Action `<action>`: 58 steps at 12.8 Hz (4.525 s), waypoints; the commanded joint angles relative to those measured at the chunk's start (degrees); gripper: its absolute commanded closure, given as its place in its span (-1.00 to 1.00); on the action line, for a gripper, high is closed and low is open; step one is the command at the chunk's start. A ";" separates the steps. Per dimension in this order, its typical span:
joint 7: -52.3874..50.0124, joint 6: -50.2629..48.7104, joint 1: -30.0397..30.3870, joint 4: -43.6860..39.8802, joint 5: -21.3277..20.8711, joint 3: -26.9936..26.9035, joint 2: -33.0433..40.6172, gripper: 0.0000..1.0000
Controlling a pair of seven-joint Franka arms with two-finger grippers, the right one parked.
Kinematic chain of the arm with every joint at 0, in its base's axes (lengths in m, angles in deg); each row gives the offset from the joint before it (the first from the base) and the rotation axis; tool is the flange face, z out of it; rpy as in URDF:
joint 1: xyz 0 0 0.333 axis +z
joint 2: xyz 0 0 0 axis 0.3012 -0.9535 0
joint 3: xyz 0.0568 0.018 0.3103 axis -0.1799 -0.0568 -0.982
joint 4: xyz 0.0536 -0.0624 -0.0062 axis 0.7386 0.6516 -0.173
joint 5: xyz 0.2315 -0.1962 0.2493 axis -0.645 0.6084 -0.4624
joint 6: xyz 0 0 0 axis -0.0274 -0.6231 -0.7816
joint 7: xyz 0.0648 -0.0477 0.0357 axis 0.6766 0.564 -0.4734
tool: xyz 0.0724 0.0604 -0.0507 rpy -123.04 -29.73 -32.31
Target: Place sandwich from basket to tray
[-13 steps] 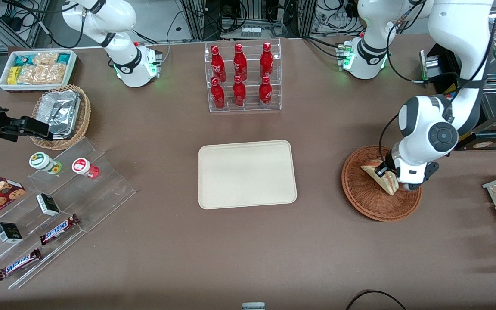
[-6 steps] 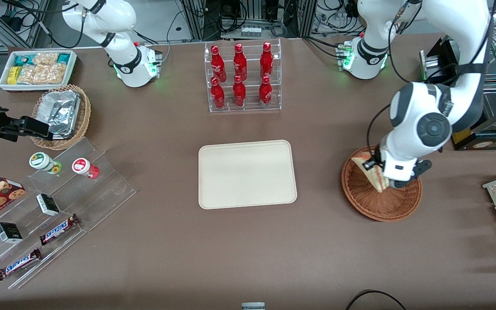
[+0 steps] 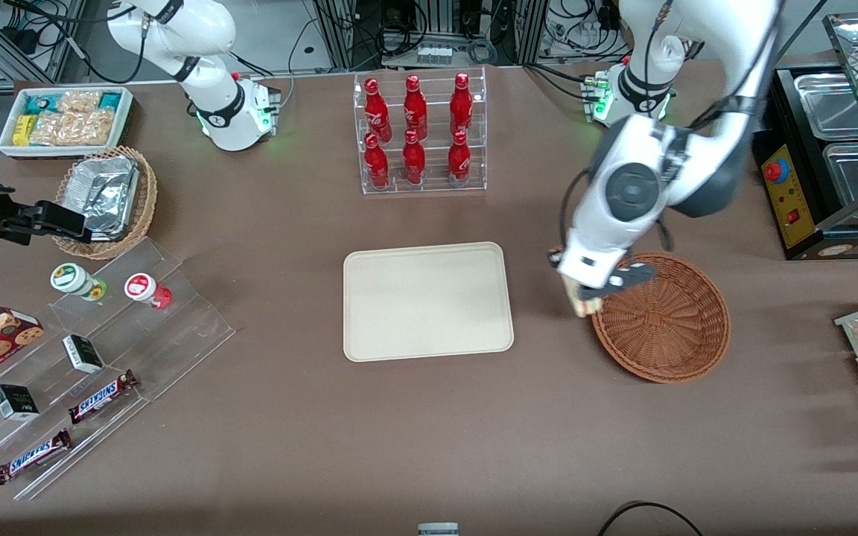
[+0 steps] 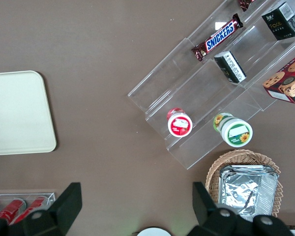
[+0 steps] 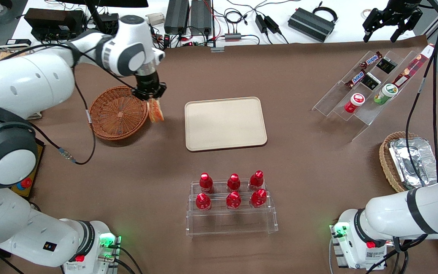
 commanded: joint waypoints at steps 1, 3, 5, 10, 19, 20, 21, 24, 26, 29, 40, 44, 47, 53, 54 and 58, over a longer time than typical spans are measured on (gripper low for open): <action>0.24 -1.60 -5.59 -6.83 2.33 -0.67 -6.54 1.00; 0.06 -1.60 -9.10 -11.93 3.04 -0.58 -11.63 1.00; -0.11 -1.52 -12.10 -17.03 4.01 -0.67 -16.38 1.00; -4.68 -0.90 -18.17 -29.95 3.83 -0.76 -28.07 1.00; -6.52 4.72 -18.70 -32.17 3.48 -1.02 -32.13 1.00; -6.96 5.25 -18.70 -32.17 3.39 -1.02 -32.31 1.00; -7.93 5.86 -18.70 -32.17 3.22 -1.11 -32.48 1.00; -9.34 7.01 -18.62 -32.17 3.13 -1.20 -33.19 1.00; -9.43 7.01 -18.62 -32.17 3.13 -1.20 -33.54 1.00; -9.25 7.01 -18.62 -32.17 3.13 -1.20 -33.72 -0.99; -8.55 -4.30 -16.60 -35.93 3.66 -1.20 -25.90 -1.00; -6.81 -11.97 -15.11 -39.64 3.13 -1.29 -20.90 -1.00; 5.30 -15.91 -10.38 -38.93 2.87 -1.37 -19.13 -1.00; 27.97 -19.61 1.84 -31.12 0.85 -1.29 -10.79 -1.00; 31.06 -21.27 4.30 -31.03 0.93 -1.29 -10.17 -1.00; 38.01 -25.42 10.99 -28.83 0.76 -1.29 -6.13 -1.00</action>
